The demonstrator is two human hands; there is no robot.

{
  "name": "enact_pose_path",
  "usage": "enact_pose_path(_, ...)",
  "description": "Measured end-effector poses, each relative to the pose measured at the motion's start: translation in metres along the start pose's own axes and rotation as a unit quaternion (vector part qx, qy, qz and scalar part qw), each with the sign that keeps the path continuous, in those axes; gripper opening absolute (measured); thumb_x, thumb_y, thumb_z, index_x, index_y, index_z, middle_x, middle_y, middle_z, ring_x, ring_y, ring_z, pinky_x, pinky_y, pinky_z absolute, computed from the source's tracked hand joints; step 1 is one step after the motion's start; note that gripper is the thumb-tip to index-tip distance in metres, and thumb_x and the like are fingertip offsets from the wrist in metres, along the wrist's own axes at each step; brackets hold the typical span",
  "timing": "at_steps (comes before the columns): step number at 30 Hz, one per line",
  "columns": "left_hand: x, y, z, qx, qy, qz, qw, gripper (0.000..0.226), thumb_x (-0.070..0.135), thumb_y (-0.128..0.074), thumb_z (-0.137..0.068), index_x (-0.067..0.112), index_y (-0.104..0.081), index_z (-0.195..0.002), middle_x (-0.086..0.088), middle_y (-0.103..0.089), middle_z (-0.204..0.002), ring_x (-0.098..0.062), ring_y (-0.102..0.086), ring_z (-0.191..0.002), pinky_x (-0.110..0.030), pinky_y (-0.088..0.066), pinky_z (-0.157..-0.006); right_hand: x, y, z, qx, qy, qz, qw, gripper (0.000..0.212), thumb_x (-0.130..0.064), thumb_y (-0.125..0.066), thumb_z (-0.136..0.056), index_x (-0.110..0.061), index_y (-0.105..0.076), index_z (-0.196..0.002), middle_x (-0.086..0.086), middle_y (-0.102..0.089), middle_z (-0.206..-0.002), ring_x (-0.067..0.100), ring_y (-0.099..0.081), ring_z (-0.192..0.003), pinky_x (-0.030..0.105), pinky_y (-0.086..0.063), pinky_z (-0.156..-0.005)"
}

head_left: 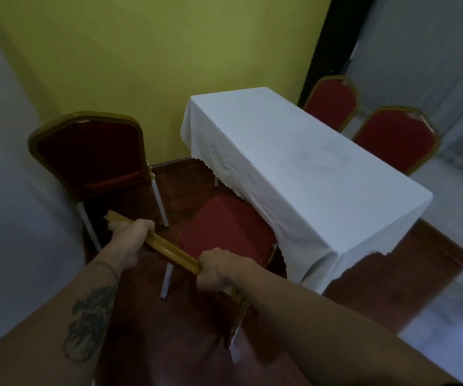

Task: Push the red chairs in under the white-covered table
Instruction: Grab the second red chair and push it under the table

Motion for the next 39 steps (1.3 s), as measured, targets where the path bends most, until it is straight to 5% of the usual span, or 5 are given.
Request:
enact_pose_path(4, 0.007, -0.004, -0.013, -0.022, -0.010, -0.054, 0.998, 0.068, 0.003, -0.064, -0.076, -0.006, -0.039, -0.138, -0.020, -0.061, -0.102, -0.028, -0.066, -0.074, -0.039, -0.058, -0.051, -0.010, -0.005, 0.005, 0.006, -0.019, -0.010, 1.000, 0.044, -0.034, -0.067, -0.089, -0.009, -0.062, -0.125, 0.017, -0.063, -0.122, 0.037, -0.064, -0.107, 0.034, -0.044, -0.072)
enact_pose_path(15, 0.041, -0.035, -0.030, -0.079, -0.013, -0.088, 0.993, 0.079, 0.006, -0.063, -0.068, 0.012, -0.024, -0.137, -0.020, -0.059, -0.108, -0.039, -0.070, -0.095, -0.061, -0.058, -0.083, 0.001, 0.006, -0.020, 0.026, -0.039, -0.011, 0.999, 0.047, -0.044, -0.061, -0.089, -0.012, -0.062, -0.123, 0.015, -0.063, -0.123, 0.036, -0.064, -0.108, 0.039, -0.052, -0.082)
enact_pose_path(24, 0.074, -0.051, -0.055, -0.118, -0.021, -0.105, 0.987, 0.067, 0.002, -0.064, -0.075, 0.005, -0.031, -0.133, -0.020, -0.058, -0.113, -0.029, -0.068, -0.082, -0.044, -0.061, -0.063, 0.007, 0.022, -0.051, 0.038, -0.041, -0.018, 0.998, 0.049, -0.043, -0.060, -0.089, -0.013, -0.056, -0.127, 0.013, -0.060, -0.127, 0.036, -0.062, -0.112, 0.039, -0.051, -0.082)
enact_pose_path(33, 0.096, -0.072, -0.069, -0.113, -0.035, -0.117, 0.986, 0.072, 0.007, -0.060, -0.066, 0.009, -0.030, -0.132, -0.022, -0.062, -0.114, -0.032, -0.070, -0.080, -0.057, -0.062, -0.076, 0.015, 0.040, -0.073, 0.043, -0.056, -0.027, 0.997, 0.051, -0.045, -0.057, -0.089, -0.015, -0.054, -0.131, 0.012, -0.060, -0.126, 0.037, -0.061, -0.113, 0.040, -0.051, -0.087)
enact_pose_path(39, 0.101, -0.083, -0.084, -0.022, -0.066, -0.137, 0.988, 0.080, 0.024, -0.060, -0.067, 0.011, -0.036, -0.142, -0.015, -0.061, -0.121, -0.032, -0.066, -0.097, -0.045, -0.059, -0.084, 0.016, 0.049, -0.083, 0.054, -0.055, -0.045, 0.996, 0.076, -0.045, -0.057, -0.089, -0.023, -0.032, -0.158, 0.013, -0.060, -0.134, 0.038, -0.061, -0.118, 0.046, -0.052, -0.097)
Point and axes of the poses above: each hand's wrist, its own z-axis away from the middle knuckle, its own y-axis out of the back of the hand, x = y × z, the point moved 5 cm from there along -z, towards the middle knuckle
